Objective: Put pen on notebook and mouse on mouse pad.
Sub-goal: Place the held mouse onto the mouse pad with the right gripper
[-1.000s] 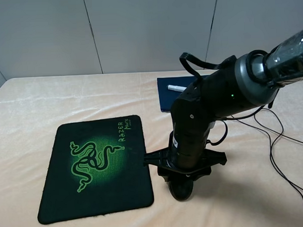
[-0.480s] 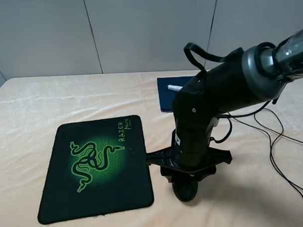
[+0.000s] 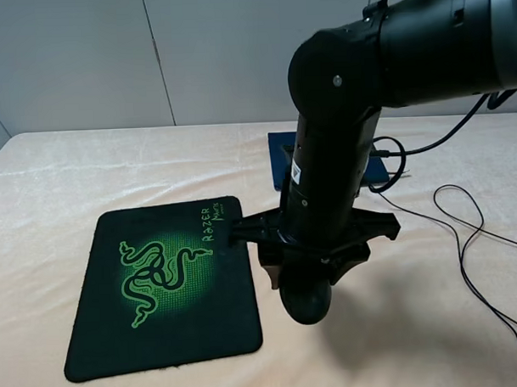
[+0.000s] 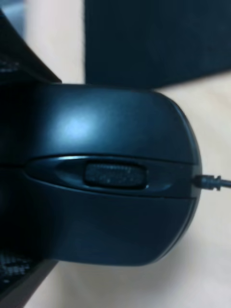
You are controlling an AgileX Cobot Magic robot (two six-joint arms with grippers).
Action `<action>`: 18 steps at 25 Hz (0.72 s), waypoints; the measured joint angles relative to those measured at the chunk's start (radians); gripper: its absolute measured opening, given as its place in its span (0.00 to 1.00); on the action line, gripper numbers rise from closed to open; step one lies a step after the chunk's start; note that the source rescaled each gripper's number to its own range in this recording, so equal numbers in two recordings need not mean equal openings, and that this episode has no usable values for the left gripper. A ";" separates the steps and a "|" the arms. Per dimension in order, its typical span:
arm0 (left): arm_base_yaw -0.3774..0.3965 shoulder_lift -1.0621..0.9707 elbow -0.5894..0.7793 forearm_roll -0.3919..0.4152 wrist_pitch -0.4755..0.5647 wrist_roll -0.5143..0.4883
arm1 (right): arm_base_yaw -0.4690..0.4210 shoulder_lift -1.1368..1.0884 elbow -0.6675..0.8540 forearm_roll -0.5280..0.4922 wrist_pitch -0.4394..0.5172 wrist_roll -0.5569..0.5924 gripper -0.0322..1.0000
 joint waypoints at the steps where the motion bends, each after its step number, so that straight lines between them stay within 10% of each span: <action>1: 0.000 0.000 0.000 0.000 0.000 0.000 | 0.013 0.000 -0.015 0.006 0.003 -0.003 0.59; 18: 0.000 0.000 0.000 0.000 0.000 0.000 | 0.203 0.232 -0.394 0.056 -0.007 0.040 0.59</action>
